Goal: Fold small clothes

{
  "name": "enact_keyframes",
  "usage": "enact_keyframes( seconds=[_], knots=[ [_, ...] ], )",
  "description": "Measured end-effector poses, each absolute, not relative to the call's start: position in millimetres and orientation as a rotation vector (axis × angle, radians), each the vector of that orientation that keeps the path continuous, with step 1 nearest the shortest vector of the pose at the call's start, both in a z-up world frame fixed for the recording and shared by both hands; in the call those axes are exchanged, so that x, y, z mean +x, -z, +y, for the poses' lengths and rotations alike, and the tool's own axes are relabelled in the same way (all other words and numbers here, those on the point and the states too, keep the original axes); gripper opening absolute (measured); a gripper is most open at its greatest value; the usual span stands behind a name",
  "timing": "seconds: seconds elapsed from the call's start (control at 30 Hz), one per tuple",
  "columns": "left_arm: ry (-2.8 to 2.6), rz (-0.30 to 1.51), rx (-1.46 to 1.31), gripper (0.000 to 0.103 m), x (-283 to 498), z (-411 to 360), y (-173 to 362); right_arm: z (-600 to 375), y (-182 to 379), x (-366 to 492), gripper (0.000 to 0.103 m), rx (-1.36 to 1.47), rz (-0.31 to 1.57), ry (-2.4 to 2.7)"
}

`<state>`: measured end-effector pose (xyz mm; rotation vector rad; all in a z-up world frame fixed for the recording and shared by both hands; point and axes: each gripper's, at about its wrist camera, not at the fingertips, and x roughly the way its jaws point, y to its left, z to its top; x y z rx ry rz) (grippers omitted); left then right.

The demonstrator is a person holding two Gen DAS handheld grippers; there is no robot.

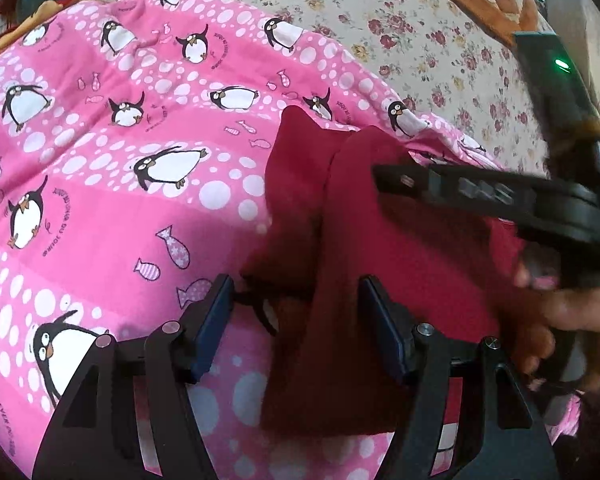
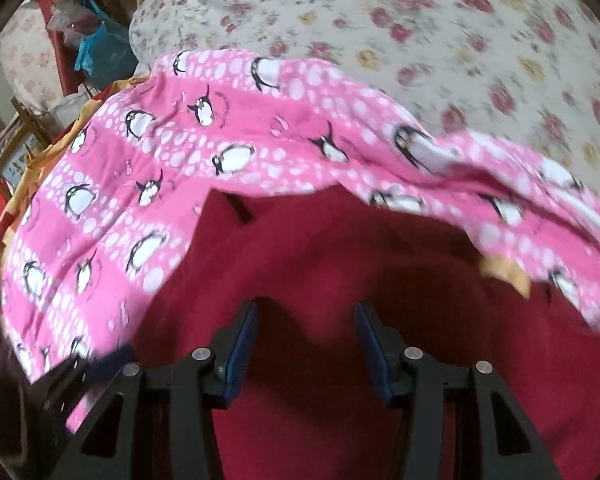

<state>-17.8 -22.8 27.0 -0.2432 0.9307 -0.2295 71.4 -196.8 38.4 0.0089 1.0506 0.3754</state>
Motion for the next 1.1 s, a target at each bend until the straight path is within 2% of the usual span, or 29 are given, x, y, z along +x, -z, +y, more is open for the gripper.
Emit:
enact_keyframes(
  seconds=[0.37, 0.77, 0.97, 1.1],
  knots=[
    [0.228, 0.921, -0.245, 0.067, -16, -24, -27, -169, -13, 108, 0.048, -0.064, 1.048, -0.328],
    [0.24, 0.93, -0.282, 0.067, -15, -20, -28, -175, -33, 86, 0.049, -0.014, 1.041, -0.357],
    [0.259, 0.931, -0.347, 0.067, -15, -12, -28, -161, -14, 107, 0.061, -0.04, 1.083, -0.321],
    [0.262, 0.934, -0.357, 0.067, -14, -11, -28, -174, -23, 119, 0.062, 0.069, 1.127, -0.32]
  ],
)
